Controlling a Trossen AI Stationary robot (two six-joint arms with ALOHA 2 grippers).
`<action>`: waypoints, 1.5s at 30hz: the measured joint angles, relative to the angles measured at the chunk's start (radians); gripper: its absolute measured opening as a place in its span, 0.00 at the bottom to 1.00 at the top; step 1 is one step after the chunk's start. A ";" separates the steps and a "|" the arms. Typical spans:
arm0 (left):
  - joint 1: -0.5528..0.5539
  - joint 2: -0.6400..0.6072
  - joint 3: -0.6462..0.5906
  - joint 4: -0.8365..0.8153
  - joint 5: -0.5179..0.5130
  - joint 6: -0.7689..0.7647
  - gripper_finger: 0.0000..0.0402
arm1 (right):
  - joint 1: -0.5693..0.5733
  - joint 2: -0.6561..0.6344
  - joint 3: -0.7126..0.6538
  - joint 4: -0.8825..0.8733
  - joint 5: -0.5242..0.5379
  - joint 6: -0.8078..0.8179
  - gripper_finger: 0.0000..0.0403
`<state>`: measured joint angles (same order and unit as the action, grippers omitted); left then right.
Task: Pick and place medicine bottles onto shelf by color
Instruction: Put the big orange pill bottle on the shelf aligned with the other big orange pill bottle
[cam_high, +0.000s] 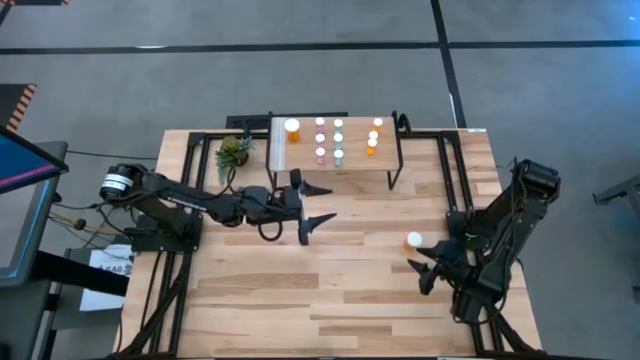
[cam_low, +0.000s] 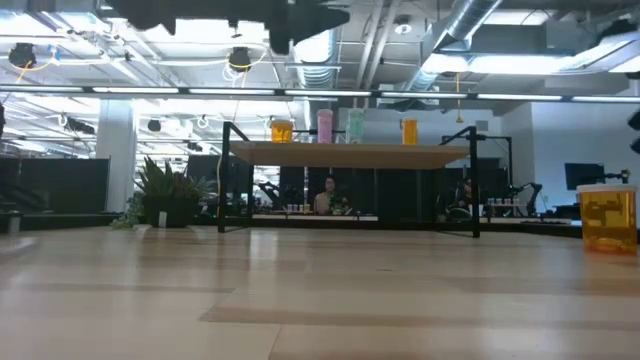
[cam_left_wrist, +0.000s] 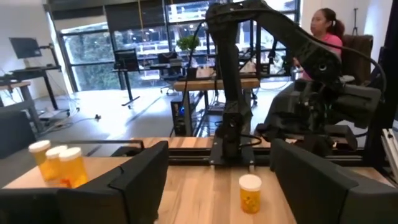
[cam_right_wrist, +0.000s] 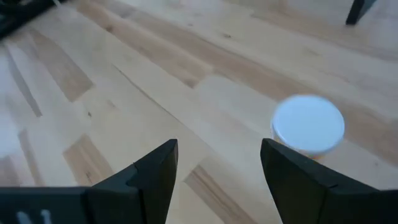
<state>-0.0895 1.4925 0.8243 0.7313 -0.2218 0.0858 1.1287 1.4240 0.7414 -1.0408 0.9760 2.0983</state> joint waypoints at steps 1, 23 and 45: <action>0.001 0.000 -0.021 0.030 0.000 -0.002 0.66 | -0.002 0.004 0.000 0.002 -0.017 0.000 0.63; 0.070 -0.030 -0.192 0.297 0.026 0.011 0.59 | -0.019 0.005 0.066 -0.193 -0.298 0.073 0.63; 0.066 -0.192 -0.192 0.068 -0.002 0.049 0.59 | -0.018 0.004 -0.178 0.115 -0.220 0.067 0.63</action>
<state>-0.0235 1.3001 0.6319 0.7994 -0.2241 0.1349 1.1103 1.4284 0.5638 -0.9260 0.7558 2.1652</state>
